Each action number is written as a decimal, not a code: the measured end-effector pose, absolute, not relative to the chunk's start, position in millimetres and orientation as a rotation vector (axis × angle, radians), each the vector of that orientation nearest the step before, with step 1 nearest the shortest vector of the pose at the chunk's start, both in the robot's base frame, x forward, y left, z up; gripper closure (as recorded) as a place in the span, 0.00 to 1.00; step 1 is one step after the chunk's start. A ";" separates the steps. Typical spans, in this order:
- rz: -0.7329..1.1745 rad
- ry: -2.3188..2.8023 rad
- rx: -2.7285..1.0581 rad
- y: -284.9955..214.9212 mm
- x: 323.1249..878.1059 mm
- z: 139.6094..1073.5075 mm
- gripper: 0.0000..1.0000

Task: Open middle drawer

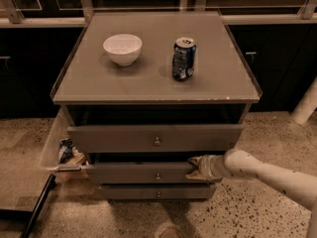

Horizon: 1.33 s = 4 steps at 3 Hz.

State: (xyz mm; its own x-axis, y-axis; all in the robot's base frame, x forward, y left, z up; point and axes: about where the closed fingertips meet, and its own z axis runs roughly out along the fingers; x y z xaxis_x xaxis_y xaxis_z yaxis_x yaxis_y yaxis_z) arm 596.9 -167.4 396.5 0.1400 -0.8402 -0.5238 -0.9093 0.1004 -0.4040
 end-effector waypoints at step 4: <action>0.153 1.698 -1.717 -171.3 593.3 400.4 0.88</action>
Offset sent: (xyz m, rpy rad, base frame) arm 0.0057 -0.0024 0.0051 0.0164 0.0036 -0.0157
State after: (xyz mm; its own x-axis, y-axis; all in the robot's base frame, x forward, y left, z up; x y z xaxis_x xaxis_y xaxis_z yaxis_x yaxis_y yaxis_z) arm 593.3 -171.3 400.4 0.1311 -0.8300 -0.5422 -0.9134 0.1115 -0.3915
